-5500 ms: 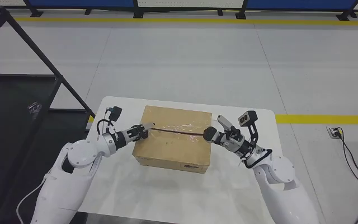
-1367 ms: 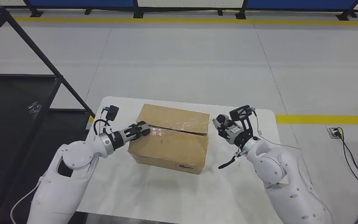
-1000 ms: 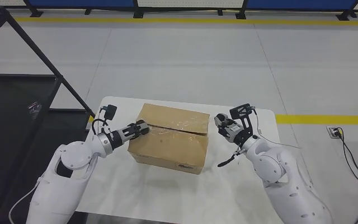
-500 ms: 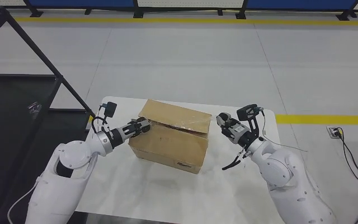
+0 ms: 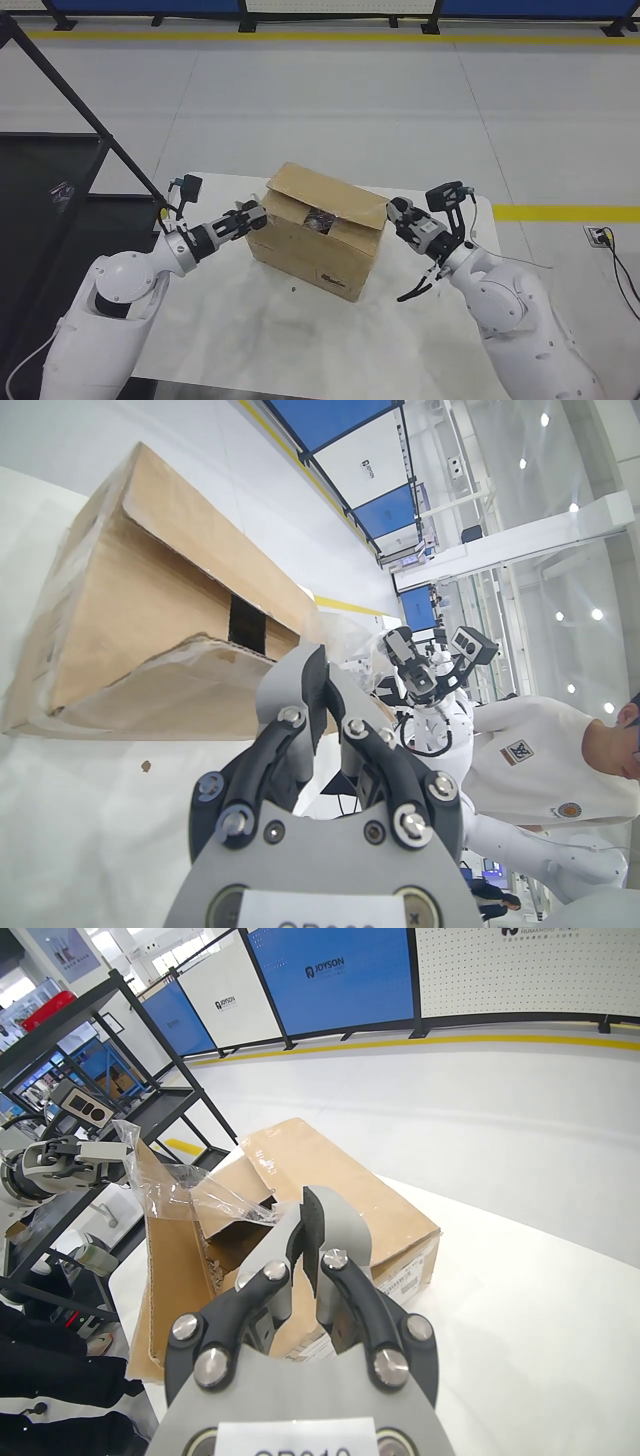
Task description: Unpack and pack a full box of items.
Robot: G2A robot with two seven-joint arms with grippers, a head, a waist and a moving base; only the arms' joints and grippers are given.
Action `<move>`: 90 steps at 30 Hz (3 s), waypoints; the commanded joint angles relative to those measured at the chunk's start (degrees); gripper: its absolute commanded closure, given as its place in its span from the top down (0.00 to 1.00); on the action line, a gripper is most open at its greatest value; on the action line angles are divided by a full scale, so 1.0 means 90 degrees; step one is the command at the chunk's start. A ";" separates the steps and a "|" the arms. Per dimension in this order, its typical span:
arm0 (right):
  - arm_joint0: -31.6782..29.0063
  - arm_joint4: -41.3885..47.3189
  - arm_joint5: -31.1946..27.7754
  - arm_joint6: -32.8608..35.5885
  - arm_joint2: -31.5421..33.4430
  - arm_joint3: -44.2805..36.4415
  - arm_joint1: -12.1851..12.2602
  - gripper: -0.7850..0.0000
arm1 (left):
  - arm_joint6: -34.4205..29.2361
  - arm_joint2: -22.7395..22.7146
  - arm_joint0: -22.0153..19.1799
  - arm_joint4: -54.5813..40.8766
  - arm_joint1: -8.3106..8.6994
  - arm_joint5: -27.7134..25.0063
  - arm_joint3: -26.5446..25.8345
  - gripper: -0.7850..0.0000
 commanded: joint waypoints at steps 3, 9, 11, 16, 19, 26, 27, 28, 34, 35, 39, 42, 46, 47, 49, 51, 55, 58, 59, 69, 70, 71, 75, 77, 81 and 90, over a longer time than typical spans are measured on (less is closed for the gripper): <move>-0.0051 0.0020 0.0034 -0.0027 0.0018 -0.0056 0.0004 0.00 | -0.0103 -0.0032 0.0013 -0.0065 0.0011 -0.0018 0.0013 0.00; -0.0104 0.0031 0.0054 -0.0034 0.0034 -0.0147 0.0010 0.00 | -0.0229 -0.0092 0.0127 -0.0049 0.0040 -0.0023 -0.0134 0.00; -0.0108 0.0031 0.0055 -0.0035 0.0037 -0.0164 0.0012 0.00 | -0.0263 -0.0116 0.0187 -0.0039 0.0051 -0.0019 -0.0204 0.00; -0.0095 0.0027 0.0044 -0.0022 0.0052 -0.0199 0.0018 0.00 | -0.0266 -0.0190 0.0378 0.0012 0.0078 -0.0008 -0.0394 0.00; -0.0104 0.0075 -0.0026 -0.0057 0.0073 -0.0229 0.0022 0.00 | -0.0262 -0.0250 0.0492 0.0022 0.0095 0.0004 -0.0518 0.00; -0.0122 0.0251 -0.0301 -0.0100 0.0133 -0.0244 0.0038 0.00 | -0.0245 -0.0358 0.0705 0.0055 0.0128 0.0033 -0.0787 0.00; -0.0131 0.0301 -0.0367 -0.0111 0.0146 -0.0240 0.0041 0.00 | -0.0244 -0.0367 0.0727 0.0068 0.0132 0.0030 -0.0827 0.00; -0.0141 0.0343 -0.0430 -0.0116 0.0163 -0.0236 0.0045 0.00 | -0.0251 -0.0375 0.0754 0.0075 0.0136 0.0026 -0.0867 0.00; -0.0192 0.0507 -0.0635 -0.0104 0.0248 -0.0253 0.0069 0.00 | -0.0288 -0.0492 0.0948 0.0099 0.0168 0.0009 -0.1096 0.00; -0.0198 0.0516 -0.0646 -0.0099 0.0255 -0.0255 0.0072 0.00 | -0.0287 -0.0516 0.0988 0.0107 0.0174 0.0003 -0.1135 0.00; -0.0215 0.0551 -0.0658 -0.0115 0.0271 -0.0258 0.0080 0.00 | -0.0302 -0.0642 0.1166 0.0124 0.0202 -0.0026 -0.1277 0.00; -0.0231 0.0661 -0.0652 -0.0210 0.0295 -0.0223 0.0080 0.00 | -0.0290 -0.0730 0.1302 0.0078 0.0217 -0.0060 -0.1340 0.00; -0.0222 0.0752 -0.0766 -0.0243 0.0305 -0.0161 0.0086 0.00 | -0.0270 -0.0817 0.1428 0.0053 0.0234 -0.0096 -0.1427 0.00; -0.0221 0.0751 -0.0761 -0.0239 0.0303 -0.0160 0.0088 0.00 | -0.0272 -0.0839 0.1458 0.0039 0.0238 -0.0108 -0.1465 0.00; -0.0209 0.0777 -0.0748 -0.0236 0.0306 -0.0170 0.0090 0.00 | -0.0306 -0.0884 0.1515 0.0024 0.0249 -0.0140 -0.1534 0.00; -0.0200 0.0810 -0.0753 -0.0232 0.0311 -0.0166 0.0093 0.00 | -0.0321 -0.0935 0.1560 0.0025 0.0259 -0.0148 -0.1597 0.00; -0.0202 0.0807 -0.0746 -0.0227 0.0297 -0.0198 0.0098 0.00 | -0.0404 -0.0991 0.1649 0.0011 0.0278 -0.0207 -0.1702 0.00; -0.0207 0.0830 -0.0755 -0.0219 0.0312 -0.0228 0.0105 0.00 | -0.0444 -0.1013 0.1707 0.0036 0.0291 -0.0231 -0.1731 0.00; -0.0214 0.0841 -0.0770 -0.0217 0.0319 -0.0236 0.0108 0.00 | -0.0474 -0.1016 0.1727 0.0053 0.0296 -0.0243 -0.1749 0.00; -0.0240 0.0927 -0.0815 -0.0234 0.0360 -0.0241 0.0129 0.00 | -0.0554 -0.1263 0.1951 -0.0280 0.0335 -0.0449 -0.1957 0.00; -0.0235 0.0931 -0.0815 -0.0233 0.0362 -0.0239 0.0131 0.00 | -0.0525 -0.1289 0.1973 -0.0351 0.0335 -0.0459 -0.1961 0.00; -0.0231 0.0939 -0.0813 -0.0235 0.0365 -0.0238 0.0132 0.00 | -0.0492 -0.1315 0.1991 -0.0394 0.0337 -0.0458 -0.1951 0.00; -0.0229 0.0969 -0.0813 -0.0227 0.0365 -0.0243 0.0139 0.00 | -0.0705 -0.1334 0.2031 -0.1038 0.0330 -0.0671 -0.1923 0.00; -0.0235 0.0965 -0.0802 -0.0234 0.0372 -0.0252 0.0143 0.00 | -0.0825 -0.1384 0.2049 -0.0832 0.0353 -0.0697 -0.1913 0.00; -0.0245 0.0983 -0.0801 -0.0240 0.0374 -0.0262 0.0149 0.00 | -0.0953 -0.1383 0.2073 -0.1426 0.0343 -0.0906 -0.1894 0.00; -0.0210 0.1012 -0.0779 -0.0199 0.0329 -0.0242 0.0158 0.00 | -0.0986 -0.1492 0.2042 -0.1497 0.0371 -0.1010 -0.1762 0.00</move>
